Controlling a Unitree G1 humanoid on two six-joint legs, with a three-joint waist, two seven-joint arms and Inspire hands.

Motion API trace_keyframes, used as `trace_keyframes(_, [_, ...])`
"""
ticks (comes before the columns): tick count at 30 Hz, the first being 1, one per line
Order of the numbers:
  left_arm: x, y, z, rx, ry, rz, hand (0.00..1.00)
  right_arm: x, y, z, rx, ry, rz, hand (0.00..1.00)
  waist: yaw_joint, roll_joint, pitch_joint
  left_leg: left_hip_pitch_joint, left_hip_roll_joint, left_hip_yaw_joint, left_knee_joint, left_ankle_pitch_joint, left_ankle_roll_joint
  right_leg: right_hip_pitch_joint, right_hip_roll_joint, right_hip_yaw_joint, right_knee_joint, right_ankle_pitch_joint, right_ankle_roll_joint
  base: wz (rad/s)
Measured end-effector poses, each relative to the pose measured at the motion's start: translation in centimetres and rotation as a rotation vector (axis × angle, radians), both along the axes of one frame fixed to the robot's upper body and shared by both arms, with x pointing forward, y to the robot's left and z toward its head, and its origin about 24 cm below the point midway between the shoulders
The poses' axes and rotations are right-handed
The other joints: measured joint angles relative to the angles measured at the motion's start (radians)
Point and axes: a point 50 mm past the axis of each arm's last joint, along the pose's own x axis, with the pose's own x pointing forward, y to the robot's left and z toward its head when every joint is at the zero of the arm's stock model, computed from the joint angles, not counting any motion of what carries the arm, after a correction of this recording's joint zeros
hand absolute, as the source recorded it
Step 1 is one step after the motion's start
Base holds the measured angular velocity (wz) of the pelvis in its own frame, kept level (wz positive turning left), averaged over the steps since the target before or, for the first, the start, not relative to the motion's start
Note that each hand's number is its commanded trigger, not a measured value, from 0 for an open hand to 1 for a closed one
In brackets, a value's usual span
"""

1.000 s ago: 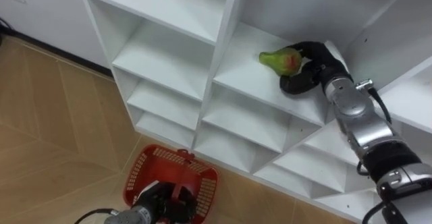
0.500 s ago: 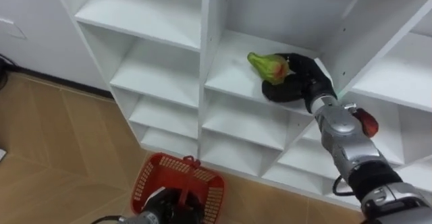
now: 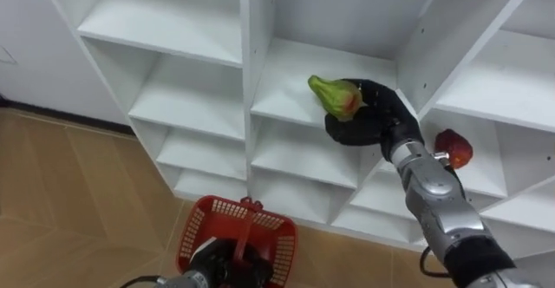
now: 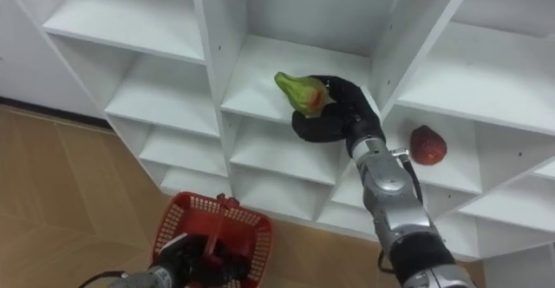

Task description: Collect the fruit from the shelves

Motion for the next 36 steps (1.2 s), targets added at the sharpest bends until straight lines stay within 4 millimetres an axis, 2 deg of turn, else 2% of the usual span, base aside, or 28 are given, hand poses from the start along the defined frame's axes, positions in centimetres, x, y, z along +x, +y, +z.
trace_keyframes(6, [-0.1, -0.1, -0.1, 0.001, 0.003, 0.006, 1.0, -0.5, 0.7, 0.2, 0.029, -0.017, 0.03, 1.0, -0.025, 0.006, -0.0019, 0.002, 0.0, 0.004, -0.007, 0.0, 0.0, -0.002, 0.001, 0.002, -0.004, 0.0, 0.0, -0.02])
trace_keyframes(12, [-0.1, -0.4, -0.1, -0.005, 0.005, 0.006, 1.0, -0.7, 1.0, 0.0, 0.037, -0.014, 0.038, 1.0, -0.031, 0.017, -0.0086, 0.01, 0.001, 0.011, -0.017, 0.0, 0.0, -0.002, 0.0, 0.008, -0.004, 0.0, 0.0, -0.04])
trace_keyframes(16, [-0.1, -0.4, -0.1, -0.002, 0.003, 0.011, 1.0, -1.4, 1.3, -0.5, 0.043, -0.014, 0.043, 1.0, -0.032, 0.02, -0.0101, 0.014, 0.002, 0.015, -0.019, 0.0, 0.0, -0.002, 0.002, 0.021, -0.006, 0.0, 0.0, -0.04])
trace_keyframes(19, [0.0, -0.6, 0.0, -0.002, -0.01, 0.025, 1.0, -3.0, 1.7, -1.3, 0.067, -0.001, 0.056, 1.0, -0.035, 0.02, -0.0101, 0.015, 0.005, 0.023, -0.023, 0.0, 0.0, -0.006, 0.005, 0.034, -0.006, 0.0, 0.001, -0.08])
trace_keyframes(21, [0.2, -0.7, 0.2, -0.011, -0.029, 0.039, 1.0, -4.6, 1.9, -2.8, 0.076, 0.067, 0.066, 1.0, -0.038, 0.021, -0.0105, 0.007, 0.006, 0.025, -0.023, 0.0, 0.0, -0.017, 0.006, 0.033, -0.004, 0.0, 0.001, -0.05])
trace_keyframes(23, [0.3, -0.8, 0.2, -0.011, -0.042, 0.05, 1.0, -5.8, 2.4, -3.6, 0.075, 0.1, 0.089, 1.0, -0.049, 0.026, -0.0128, -0.003, 0.009, 0.034, -0.022, 0.0, -0.001, -0.027, 0.008, 0.037, -0.003, 0.001, 0.0, -0.15])
trace_keyframes(24, [0.5, -0.8, 0.3, -0.02, -0.05, 0.065, 1.0, -6.6, 2.6, -4.4, 0.063, 0.145, 0.107, 1.0, -0.049, 0.026, -0.0124, -0.005, 0.012, 0.048, -0.022, 0.0, -0.001, -0.036, 0.012, 0.053, -0.002, 0.004, -0.001, -0.22])
trace_keyframes(28, [0.4, -0.9, 0.3, -0.038, -0.065, 0.079, 1.0, -9.1, 2.6, -6.4, 0.022, 0.244, 0.151, 1.0, -0.056, 0.03, -0.0117, -0.003, 0.015, 0.065, -0.026, -0.001, -0.001, -0.045, 0.015, 0.073, 0.001, 0.005, -0.001, -0.17])
trace_keyframes(32, [0.3, -0.8, 0.2, -0.05, -0.06, 0.099, 1.0, -9.1, 2.6, -6.4, 0.019, 0.244, 0.154, 1.0, -0.067, 0.034, -0.0083, -0.003, 0.017, 0.075, -0.027, -0.001, -0.001, -0.051, 0.016, 0.082, 0.004, 0.008, -0.001, -0.08])
trace_keyframes(34, [0.3, -0.6, 0.2, -0.054, -0.062, 0.112, 1.0, -9.1, 2.6, -6.4, -0.002, 0.242, 0.164, 1.0, -0.08, 0.04, -0.0012, -0.003, 0.017, 0.076, -0.027, -0.001, -0.001, -0.052, 0.016, 0.081, 0.004, 0.009, 0.0, 0.0])
trace_keyframes(36, [0.3, -0.6, 0.2, -0.057, -0.061, 0.117, 1.0, -9.5, 2.5, -6.7, -0.018, 0.251, 0.166, 1.0, -0.082, 0.044, 0.0017, -0.004, 0.017, 0.077, -0.03, -0.001, -0.001, -0.056, 0.016, 0.083, 0.004, 0.009, 0.0, -0.04])
